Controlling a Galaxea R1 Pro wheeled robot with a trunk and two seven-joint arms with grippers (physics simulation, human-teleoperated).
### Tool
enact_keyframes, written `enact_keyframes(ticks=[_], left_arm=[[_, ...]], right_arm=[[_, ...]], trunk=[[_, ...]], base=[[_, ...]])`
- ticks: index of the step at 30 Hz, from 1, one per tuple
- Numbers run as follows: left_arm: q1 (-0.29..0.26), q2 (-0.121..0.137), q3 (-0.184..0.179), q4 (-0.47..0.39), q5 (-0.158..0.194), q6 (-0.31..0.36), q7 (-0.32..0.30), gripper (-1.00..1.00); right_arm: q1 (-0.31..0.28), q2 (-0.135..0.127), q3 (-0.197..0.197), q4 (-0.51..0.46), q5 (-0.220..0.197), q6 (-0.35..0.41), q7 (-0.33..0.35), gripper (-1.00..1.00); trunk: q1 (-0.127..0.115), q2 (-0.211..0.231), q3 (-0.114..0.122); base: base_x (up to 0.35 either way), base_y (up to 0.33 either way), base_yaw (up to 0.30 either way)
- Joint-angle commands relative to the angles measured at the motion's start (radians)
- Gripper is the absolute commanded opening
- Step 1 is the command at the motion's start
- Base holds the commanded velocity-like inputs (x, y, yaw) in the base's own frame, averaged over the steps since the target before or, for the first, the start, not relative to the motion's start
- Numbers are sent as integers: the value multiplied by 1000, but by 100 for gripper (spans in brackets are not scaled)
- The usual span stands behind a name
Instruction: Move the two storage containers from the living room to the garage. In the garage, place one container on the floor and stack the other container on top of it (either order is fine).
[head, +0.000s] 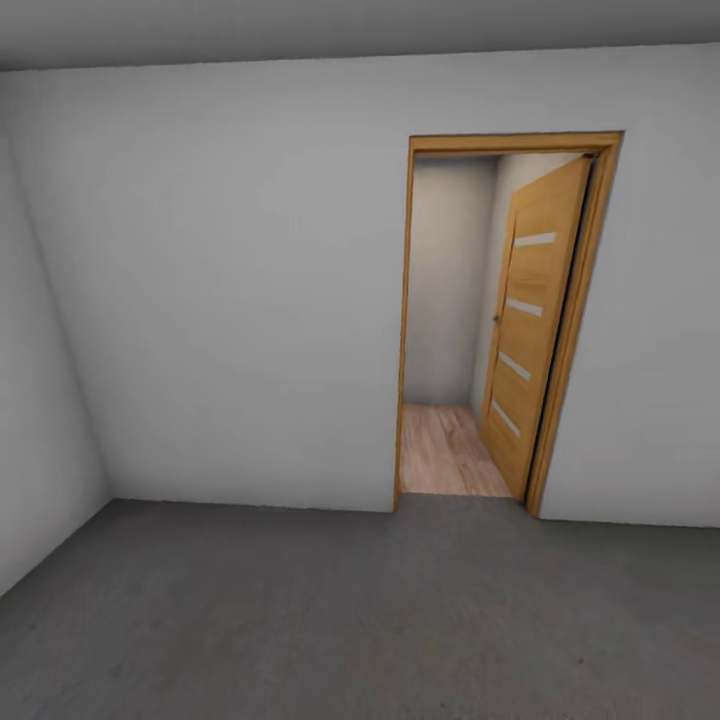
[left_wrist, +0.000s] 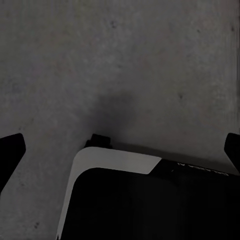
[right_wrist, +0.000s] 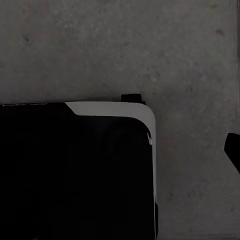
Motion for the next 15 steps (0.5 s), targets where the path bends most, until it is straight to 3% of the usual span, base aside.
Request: enact_keyframes(ticks=[1, 15], left_arm=[[-1, 0, -7, 1, 10, -3, -3, 100], [-1, -5, -8, 1, 4, 2, -10, 100]], right_arm=[[-2, 0, 8, 3, -11, -6, 5, 100], [-2, 0, 9, 3, -12, -4, 7, 100]], trunk=[[0, -1, -1], [0, -1, -1]], base=[[0, 0, -300], [0, 0, -300]])
